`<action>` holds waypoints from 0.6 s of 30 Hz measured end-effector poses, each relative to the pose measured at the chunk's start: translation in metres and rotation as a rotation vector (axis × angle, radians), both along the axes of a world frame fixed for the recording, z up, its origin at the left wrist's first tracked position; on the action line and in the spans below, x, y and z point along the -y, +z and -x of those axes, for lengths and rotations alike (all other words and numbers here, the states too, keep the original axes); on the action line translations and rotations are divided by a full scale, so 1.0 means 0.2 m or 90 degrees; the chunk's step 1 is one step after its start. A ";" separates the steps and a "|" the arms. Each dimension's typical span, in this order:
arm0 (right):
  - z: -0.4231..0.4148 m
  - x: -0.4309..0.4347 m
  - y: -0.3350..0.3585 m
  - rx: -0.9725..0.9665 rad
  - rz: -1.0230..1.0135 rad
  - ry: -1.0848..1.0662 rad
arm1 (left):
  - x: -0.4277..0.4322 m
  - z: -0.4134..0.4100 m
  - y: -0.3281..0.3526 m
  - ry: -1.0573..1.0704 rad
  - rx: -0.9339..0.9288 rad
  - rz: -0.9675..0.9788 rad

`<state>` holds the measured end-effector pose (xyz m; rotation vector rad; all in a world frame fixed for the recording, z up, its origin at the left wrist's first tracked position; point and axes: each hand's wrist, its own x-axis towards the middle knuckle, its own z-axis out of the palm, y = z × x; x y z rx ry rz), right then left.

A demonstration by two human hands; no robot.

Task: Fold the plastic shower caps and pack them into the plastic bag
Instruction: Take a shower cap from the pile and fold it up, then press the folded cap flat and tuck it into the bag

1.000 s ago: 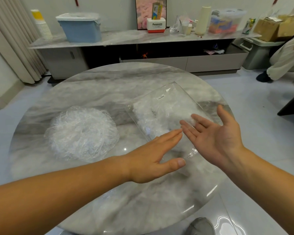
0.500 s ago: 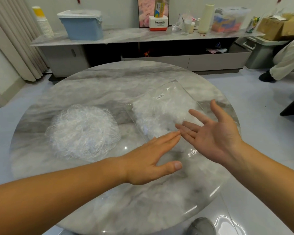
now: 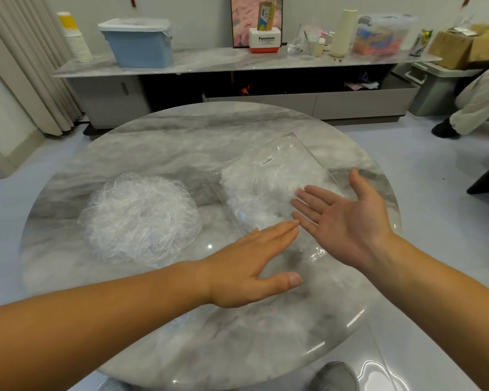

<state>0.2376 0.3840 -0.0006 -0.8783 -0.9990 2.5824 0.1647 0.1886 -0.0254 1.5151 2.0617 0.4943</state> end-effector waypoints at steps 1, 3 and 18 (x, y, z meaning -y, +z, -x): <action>0.00 0.00 -0.01 0.003 -0.003 0.002 | 0.00 0.00 0.00 -0.002 -0.005 0.000; -0.03 -0.01 -0.02 0.006 -0.012 0.006 | 0.01 0.01 -0.01 -0.013 -0.022 -0.004; -0.18 0.20 0.09 0.056 -0.411 0.076 | 0.18 0.04 0.01 0.053 -0.069 -0.072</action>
